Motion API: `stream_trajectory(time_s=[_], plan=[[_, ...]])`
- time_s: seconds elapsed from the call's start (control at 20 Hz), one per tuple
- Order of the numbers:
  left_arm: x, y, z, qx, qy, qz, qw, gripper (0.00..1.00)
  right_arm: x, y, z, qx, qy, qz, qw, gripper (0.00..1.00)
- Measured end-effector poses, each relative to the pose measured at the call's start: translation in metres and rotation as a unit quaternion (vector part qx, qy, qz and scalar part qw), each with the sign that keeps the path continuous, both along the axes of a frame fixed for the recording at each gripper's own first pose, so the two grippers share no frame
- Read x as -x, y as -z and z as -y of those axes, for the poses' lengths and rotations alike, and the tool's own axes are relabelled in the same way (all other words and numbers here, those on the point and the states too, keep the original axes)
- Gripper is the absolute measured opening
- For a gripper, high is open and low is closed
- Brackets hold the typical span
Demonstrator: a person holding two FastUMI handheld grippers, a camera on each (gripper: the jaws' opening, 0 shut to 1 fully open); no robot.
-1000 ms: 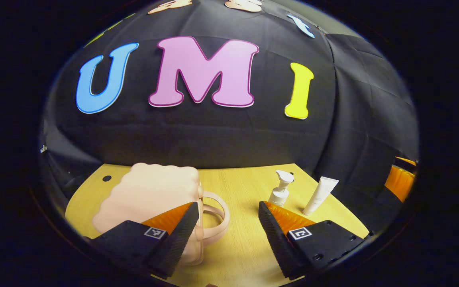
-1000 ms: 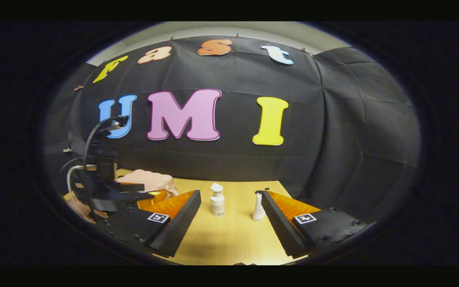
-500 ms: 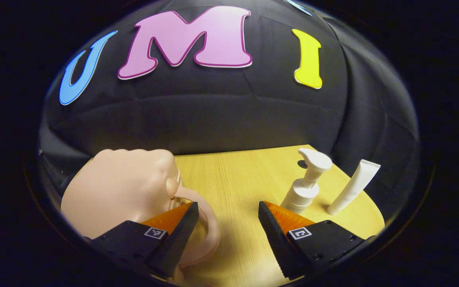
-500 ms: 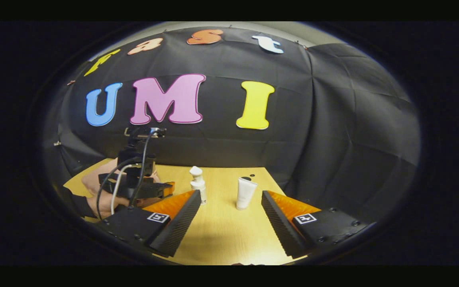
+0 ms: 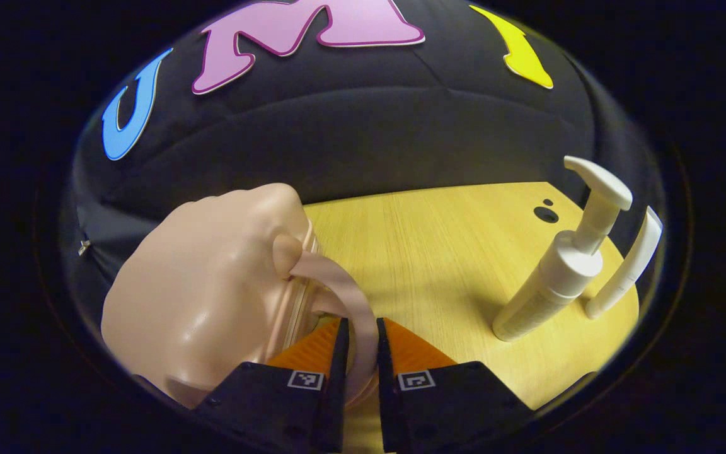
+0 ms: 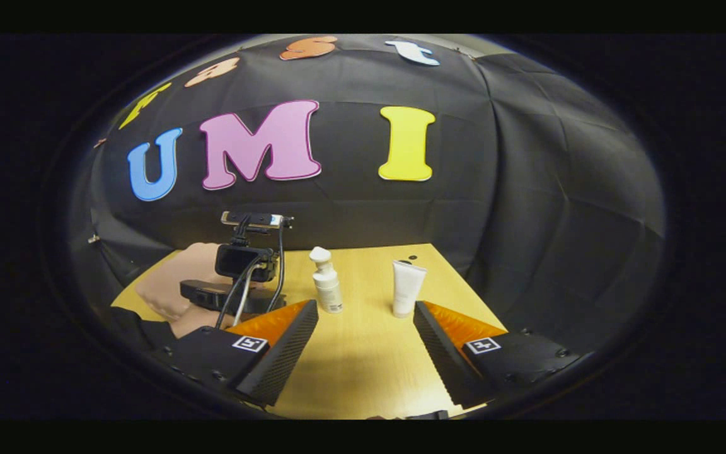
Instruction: First open the suitcase, pack the skin care products into it, and then close the suitcase.
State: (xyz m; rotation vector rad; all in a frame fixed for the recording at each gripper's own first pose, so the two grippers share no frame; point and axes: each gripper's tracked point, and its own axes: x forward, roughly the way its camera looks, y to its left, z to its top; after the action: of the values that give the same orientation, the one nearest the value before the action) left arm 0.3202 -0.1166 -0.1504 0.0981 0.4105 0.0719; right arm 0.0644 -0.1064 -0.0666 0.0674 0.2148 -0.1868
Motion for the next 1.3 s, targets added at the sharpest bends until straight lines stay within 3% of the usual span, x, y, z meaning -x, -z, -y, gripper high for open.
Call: stream_trajectory(time_s=[0.2,0.3,0.5,0.7,0.95,1.15,1.3], plan=[[0.021,-0.066,-0.009,0.034,0.002,0.021,0.999,0.17,-0.004,-0.003,-0.009,-0.007,-0.008,0.004,1.0,0.97],[0.038,-0.101,-0.019,0.077,0.008,0.013,0.997,0.16,-0.006,-0.012,-0.019,-0.018,-0.019,0.015,1.0,0.97],[0.061,-0.182,-0.074,0.073,0.005,0.024,0.997,0.15,-0.009,-0.021,-0.031,-0.017,-0.04,0.027,0.999,0.97],[0.076,-0.244,-0.16,0.031,-0.01,0.032,0.999,0.14,-0.014,-0.021,-0.048,-0.019,-0.056,0.026,0.998,0.97],[0.081,-0.279,-0.305,-0.095,-0.077,0.053,0.991,0.13,-0.015,-0.024,-0.06,-0.006,-0.07,0.025,0.997,0.97],[0.072,-0.253,-0.408,-0.176,-0.14,0.049,0.973,0.13,-0.019,-0.025,-0.055,0.009,-0.065,0.02,0.998,0.97],[0.061,-0.208,-0.473,-0.22,-0.165,0.034,0.961,0.13,-0.024,-0.021,-0.05,0.032,-0.051,0.017,0.998,0.98]])
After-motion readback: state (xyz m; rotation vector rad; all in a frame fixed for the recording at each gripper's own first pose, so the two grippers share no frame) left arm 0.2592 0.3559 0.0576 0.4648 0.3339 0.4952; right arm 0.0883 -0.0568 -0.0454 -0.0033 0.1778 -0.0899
